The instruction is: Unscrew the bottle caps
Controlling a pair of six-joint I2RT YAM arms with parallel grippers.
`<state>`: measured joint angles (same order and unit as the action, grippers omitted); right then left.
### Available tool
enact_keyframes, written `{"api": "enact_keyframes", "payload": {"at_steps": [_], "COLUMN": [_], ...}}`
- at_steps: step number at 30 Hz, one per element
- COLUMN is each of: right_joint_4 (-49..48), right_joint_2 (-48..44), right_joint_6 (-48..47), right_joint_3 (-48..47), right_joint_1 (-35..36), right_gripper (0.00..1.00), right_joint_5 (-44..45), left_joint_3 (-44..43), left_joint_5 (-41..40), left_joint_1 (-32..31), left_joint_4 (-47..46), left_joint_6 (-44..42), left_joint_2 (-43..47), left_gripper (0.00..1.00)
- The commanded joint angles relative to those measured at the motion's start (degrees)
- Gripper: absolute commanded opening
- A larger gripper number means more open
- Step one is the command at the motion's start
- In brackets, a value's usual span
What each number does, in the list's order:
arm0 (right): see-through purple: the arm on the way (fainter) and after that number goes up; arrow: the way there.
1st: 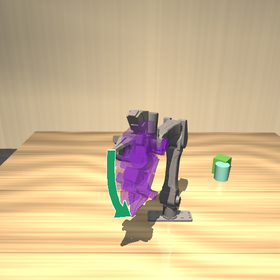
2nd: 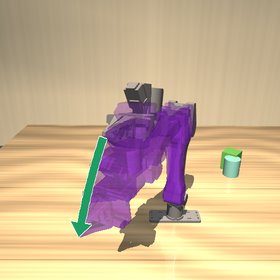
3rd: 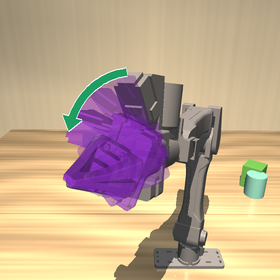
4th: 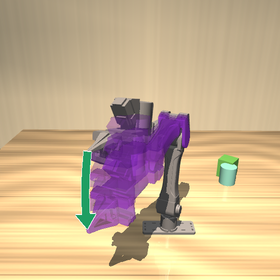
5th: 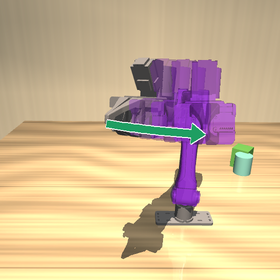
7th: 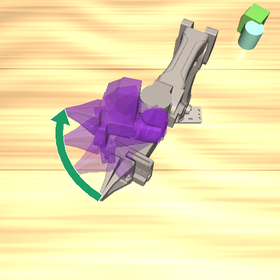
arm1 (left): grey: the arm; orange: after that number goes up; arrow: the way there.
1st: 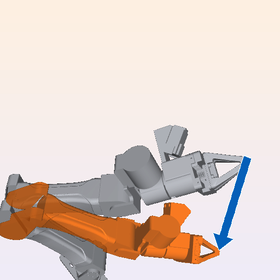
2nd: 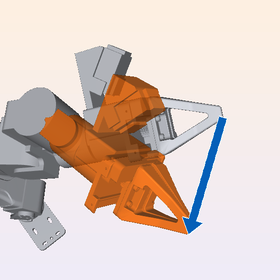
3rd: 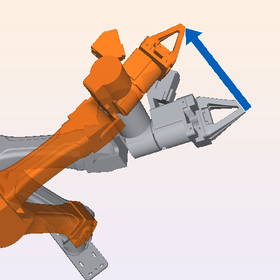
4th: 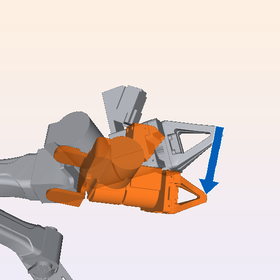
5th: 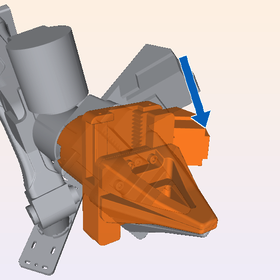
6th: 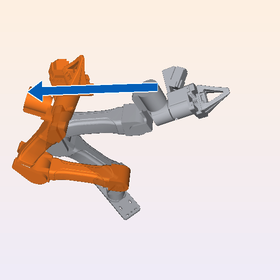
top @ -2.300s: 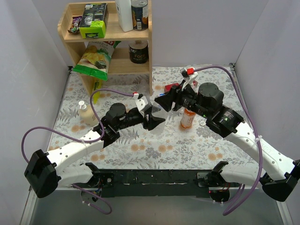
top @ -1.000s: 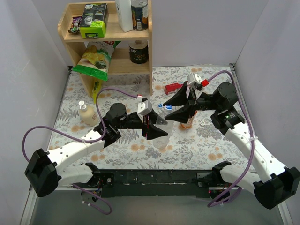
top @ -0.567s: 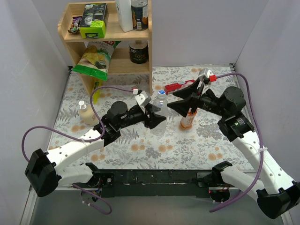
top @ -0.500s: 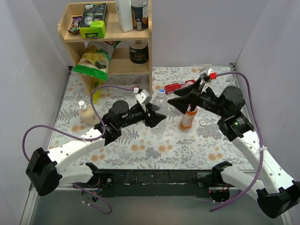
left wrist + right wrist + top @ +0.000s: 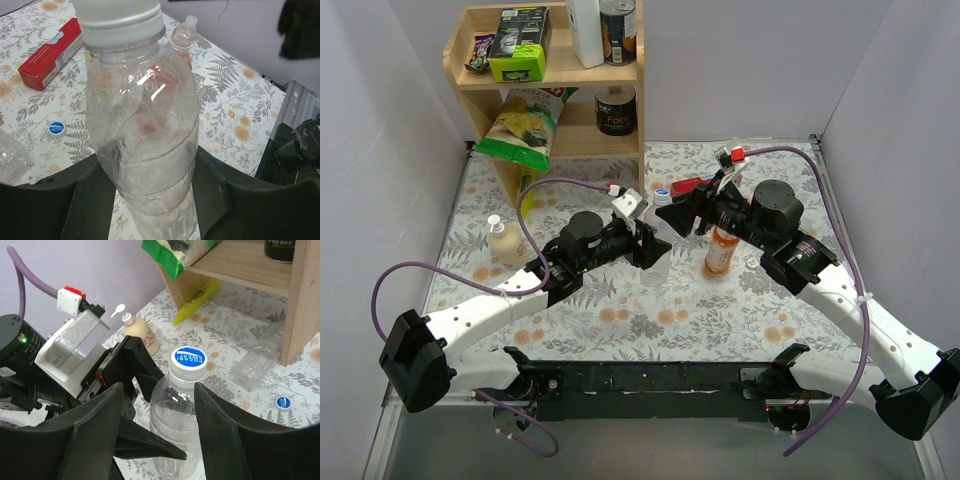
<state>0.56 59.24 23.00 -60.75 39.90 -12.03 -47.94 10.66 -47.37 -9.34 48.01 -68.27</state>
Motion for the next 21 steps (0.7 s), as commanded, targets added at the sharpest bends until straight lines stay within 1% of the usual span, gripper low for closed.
{"api": "enact_keyframes", "payload": {"at_steps": [1,11,21], "right_joint_4": [-0.82,-0.65,-0.82], "right_joint_2": [0.35,2.54,3.69], "right_joint_6": [-1.03,-1.73,-2.09], "right_joint_3": [-3.76,-5.08,-5.78], "right_joint_1": [0.53,0.71,0.71], "right_gripper": [0.65,0.65,0.63], "right_joint_5": [4.47,4.39,3.25], "left_joint_3": [-2.68,-2.59,-2.68], "left_joint_5": [-0.99,-0.72,-0.64], "left_joint_1": [-0.35,-0.88,-1.58], "left_joint_4": [0.47,0.38,0.47], "left_joint_6": [-0.11,-0.11,-0.11], "left_joint_2": [-0.11,-0.37,-0.9], "left_gripper": [0.38,0.38,0.38]}}
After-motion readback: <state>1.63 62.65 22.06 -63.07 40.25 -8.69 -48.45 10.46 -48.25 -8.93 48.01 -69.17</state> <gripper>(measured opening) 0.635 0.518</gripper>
